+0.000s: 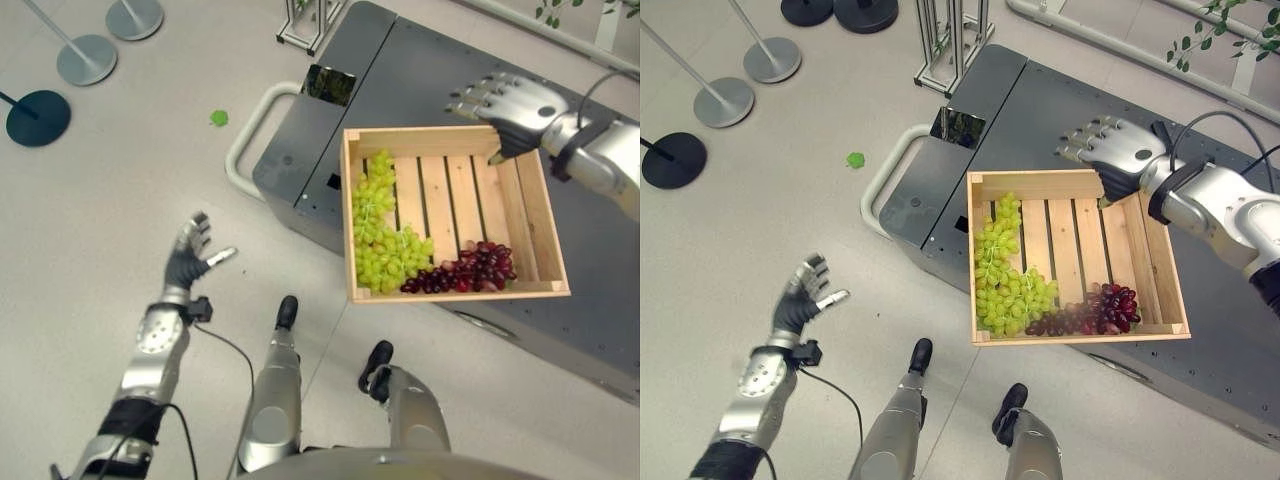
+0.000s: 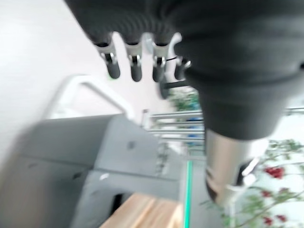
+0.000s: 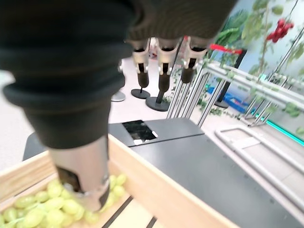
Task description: Pick up the fruits from the basket on one side to the basket on the other side
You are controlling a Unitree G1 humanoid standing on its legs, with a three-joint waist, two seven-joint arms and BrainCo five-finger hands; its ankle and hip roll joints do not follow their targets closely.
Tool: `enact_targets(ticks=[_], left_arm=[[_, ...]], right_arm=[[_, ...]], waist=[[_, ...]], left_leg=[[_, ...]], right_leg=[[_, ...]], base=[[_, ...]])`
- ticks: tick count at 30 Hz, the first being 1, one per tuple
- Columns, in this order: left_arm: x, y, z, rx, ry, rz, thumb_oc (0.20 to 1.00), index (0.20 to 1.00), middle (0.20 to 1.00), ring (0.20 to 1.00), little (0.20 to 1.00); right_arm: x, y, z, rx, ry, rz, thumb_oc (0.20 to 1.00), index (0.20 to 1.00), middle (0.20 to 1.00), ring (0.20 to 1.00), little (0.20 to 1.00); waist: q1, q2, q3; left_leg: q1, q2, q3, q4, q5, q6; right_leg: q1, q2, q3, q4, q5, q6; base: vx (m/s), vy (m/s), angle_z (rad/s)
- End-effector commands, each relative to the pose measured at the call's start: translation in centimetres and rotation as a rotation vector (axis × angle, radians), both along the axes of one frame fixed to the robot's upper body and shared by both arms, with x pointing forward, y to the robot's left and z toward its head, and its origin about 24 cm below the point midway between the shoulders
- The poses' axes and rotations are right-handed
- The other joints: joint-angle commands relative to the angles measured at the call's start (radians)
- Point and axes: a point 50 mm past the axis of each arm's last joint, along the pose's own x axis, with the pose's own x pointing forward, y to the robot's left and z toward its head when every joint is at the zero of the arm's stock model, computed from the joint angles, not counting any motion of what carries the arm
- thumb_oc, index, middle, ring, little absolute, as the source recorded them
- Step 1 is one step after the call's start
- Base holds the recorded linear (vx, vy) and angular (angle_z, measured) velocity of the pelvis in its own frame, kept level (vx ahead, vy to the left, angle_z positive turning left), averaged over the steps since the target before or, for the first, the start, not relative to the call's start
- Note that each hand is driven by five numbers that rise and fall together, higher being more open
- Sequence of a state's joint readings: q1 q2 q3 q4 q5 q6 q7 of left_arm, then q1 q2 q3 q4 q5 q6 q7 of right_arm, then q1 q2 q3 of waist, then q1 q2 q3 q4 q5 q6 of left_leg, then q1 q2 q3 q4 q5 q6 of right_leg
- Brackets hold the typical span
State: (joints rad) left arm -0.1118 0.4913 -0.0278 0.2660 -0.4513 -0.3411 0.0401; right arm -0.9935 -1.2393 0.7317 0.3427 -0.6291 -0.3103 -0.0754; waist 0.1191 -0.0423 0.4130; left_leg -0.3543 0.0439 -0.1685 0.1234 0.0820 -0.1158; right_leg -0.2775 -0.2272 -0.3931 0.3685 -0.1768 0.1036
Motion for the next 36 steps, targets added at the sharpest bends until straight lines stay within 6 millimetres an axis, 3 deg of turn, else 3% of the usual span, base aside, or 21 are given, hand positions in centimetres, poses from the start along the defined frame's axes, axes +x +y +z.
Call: enact_targets(ticks=[1, 2, 4, 9, 22, 28, 33, 36], left_arm=[[0.4, -0.3, 3.9, -0.032, -0.207, 0.0, 1.0, 1.0, 1.0, 1.0, 1.0], [0.4, -0.3, 3.9, -0.032, -0.207, 0.001, 1.0, 1.0, 1.0, 1.0, 1.0], [0.6, -1.1, 6.7, -0.071, -0.348, -0.008, 1.0, 1.0, 1.0, 1.0, 1.0], [0.5, -1.5, 8.5, -0.168, -0.451, 0.003, 1.0, 1.0, 1.0, 1.0, 1.0], [0.6, -2.9, 11.0, -0.234, -0.561, -0.051, 1.0, 1.0, 1.0, 1.0, 1.0], [0.9, -3.8, 11.5, -0.291, -0.578, -0.081, 1.0, 1.0, 1.0, 1.0, 1.0], [1.1, -4.2, 12.0, -0.317, -0.594, -0.088, 1.0, 1.0, 1.0, 1.0, 1.0], [1.1, -4.2, 12.0, -0.321, -0.592, -0.092, 1.0, 1.0, 1.0, 1.0, 1.0]], right_arm=[[-0.3, 0.1, 3.0, 0.051, -0.122, 0.001, 1.0, 1.0, 1.0, 1.0, 1.0], [-0.3, 0.1, 3.0, 0.051, -0.123, 0.001, 1.0, 1.0, 1.0, 1.0, 1.0], [-0.2, 0.0, 3.2, 0.069, -0.138, -0.01, 1.0, 1.0, 1.0, 1.0, 1.0], [-0.4, 0.1, 3.5, 0.08, -0.146, -0.005, 1.0, 1.0, 1.0, 1.0, 1.0], [1.3, 1.3, 1.4, 0.039, -0.05, -0.008, 1.0, 1.0, 1.0, 1.0, 1.0], [2.6, 3.6, 0.7, 0.033, -0.037, 0.028, 1.0, 1.0, 1.0, 1.0, 1.0], [3.4, 7.2, 0.3, -0.016, -0.024, 0.108, 1.0, 1.0, 1.0, 1.0, 1.0], [3.6, 8.1, -0.1, -0.045, -0.005, 0.122, 1.0, 1.0, 1.0, 1.0, 1.0]], waist=[[-0.008, -0.023, -0.013], [-0.008, -0.023, -0.013], [-0.006, -0.013, 0.011], [-0.004, -0.007, 0.035], [0.006, 0.005, 0.078], [0.013, 0.009, 0.096], [0.026, 0.01, 0.107], [0.031, 0.009, 0.107]], left_leg=[[-0.035, -0.033, -0.011, 0.055, -0.037, 0.03], [-0.036, -0.033, -0.011, 0.055, -0.037, 0.03], [-0.063, -0.038, -0.008, 0.062, -0.034, 0.029], [-0.095, -0.047, -0.011, 0.083, -0.036, 0.029], [-0.149, -0.054, -0.011, 0.096, -0.03, 0.028], [-0.166, -0.06, -0.018, 0.101, -0.029, 0.031], [-0.174, -0.065, -0.023, 0.095, -0.029, 0.033], [-0.18, -0.066, -0.024, 0.095, -0.029, 0.034]], right_leg=[[-0.054, 0.071, -0.015, -0.031, 0.038, -0.036], [-0.055, 0.07, -0.015, -0.03, 0.037, -0.036], [-0.091, 0.064, -0.015, -0.004, 0.032, -0.036], [-0.127, 0.058, -0.012, 0.019, 0.028, -0.037], [-0.191, 0.053, -0.006, 0.045, 0.029, -0.034], [-0.208, 0.052, -0.006, 0.05, 0.029, -0.032], [-0.217, 0.054, -0.005, 0.045, 0.031, -0.031], [-0.222, 0.052, -0.007, 0.045, 0.033, -0.028]], base=[[-0.03, -0.016, 0.04], [-0.03, -0.004, 0.03], [-0.04, 0.015, 0.01], [0.0, 0.0, 0.0], [0.0, -0.001, 0.01], [0.0, 0.0, 0.0], [0.0, 0.0, 0.0], [0.01, -0.001, 0.01]])
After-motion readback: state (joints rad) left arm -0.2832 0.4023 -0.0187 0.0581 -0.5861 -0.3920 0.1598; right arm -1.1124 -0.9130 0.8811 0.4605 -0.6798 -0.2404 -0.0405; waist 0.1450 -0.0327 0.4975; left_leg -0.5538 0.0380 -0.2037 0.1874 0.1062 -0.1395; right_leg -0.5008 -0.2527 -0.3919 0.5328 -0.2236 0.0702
